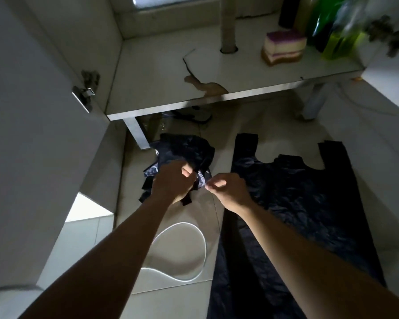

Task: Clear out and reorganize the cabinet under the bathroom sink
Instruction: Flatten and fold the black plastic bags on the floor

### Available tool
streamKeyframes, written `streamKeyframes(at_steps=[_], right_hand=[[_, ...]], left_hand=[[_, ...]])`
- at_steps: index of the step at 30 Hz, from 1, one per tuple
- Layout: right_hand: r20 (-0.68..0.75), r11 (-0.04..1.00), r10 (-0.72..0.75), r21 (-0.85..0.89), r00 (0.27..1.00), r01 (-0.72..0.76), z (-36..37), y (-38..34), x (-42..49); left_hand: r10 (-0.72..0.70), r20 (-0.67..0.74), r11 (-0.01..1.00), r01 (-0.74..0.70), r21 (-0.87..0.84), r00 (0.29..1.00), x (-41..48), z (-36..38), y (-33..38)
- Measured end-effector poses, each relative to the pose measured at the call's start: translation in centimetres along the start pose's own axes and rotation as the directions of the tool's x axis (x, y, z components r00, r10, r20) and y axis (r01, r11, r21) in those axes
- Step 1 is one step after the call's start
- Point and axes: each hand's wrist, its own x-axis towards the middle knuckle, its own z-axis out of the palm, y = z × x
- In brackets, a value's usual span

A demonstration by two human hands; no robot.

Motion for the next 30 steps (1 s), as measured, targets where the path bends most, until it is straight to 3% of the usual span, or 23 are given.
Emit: streamKeyframes(at_steps=[5,10,15,18,22,24,26,28,30], right_hand=[[0.025,0.999,-0.005,0.044,1.000,0.004,0.9,-2.4,-0.3],[0.006,0.971,-0.053,0.232,0.999,0.050,2.4,-6.1,0.0],[-0.124,0.998,-0.052,0.030,0.991,0.056,2.5,-9.8,0.6],[-0.072,0.992,-0.050,-0.117,0.996,0.041,2.8,-10.7,0.3],[-0.068,0.994,0.031,-0.105,0.997,-0.038,4.0,-10.9,-0.4],[-0.102,0.998,0.068,-0.009,0.992,-0.070,4.8,-11.4,-0.9],[-0.125,0.976,0.081,0.209,0.989,-0.054,5.5,-12.2,-1.4],[-0.093,0.926,-0.016,0.375,0.996,0.049,6.0,-12.8,-1.9],[-0.021,0.906,-0.145,0.399,0.989,0.141,6.3,-13.1,-2.4]], left_hand=[[0.080,-0.123,0.985,-0.097,-0.142,0.989,1.7,-6.6,1.0],[0.110,-0.290,0.967,-0.170,-0.190,0.951,2.9,-13.7,2.2],[0.125,-0.391,0.948,-0.226,-0.223,0.912,2.5,-18.5,2.6],[0.079,-0.491,0.963,-0.194,-0.187,0.867,1.9,-21.1,3.0],[0.063,-0.648,0.971,-0.198,-0.138,0.759,1.7,-24.2,4.0],[0.056,-0.721,0.980,-0.178,-0.093,0.691,1.8,-25.3,3.9],[0.056,-0.765,0.990,-0.137,-0.042,0.642,1.8,-26.0,3.9],[0.041,-0.804,0.993,-0.111,-0.031,0.594,1.6,-26.5,4.0],[0.023,-0.843,0.993,-0.112,-0.045,0.537,1.1,-27.3,4.5]])
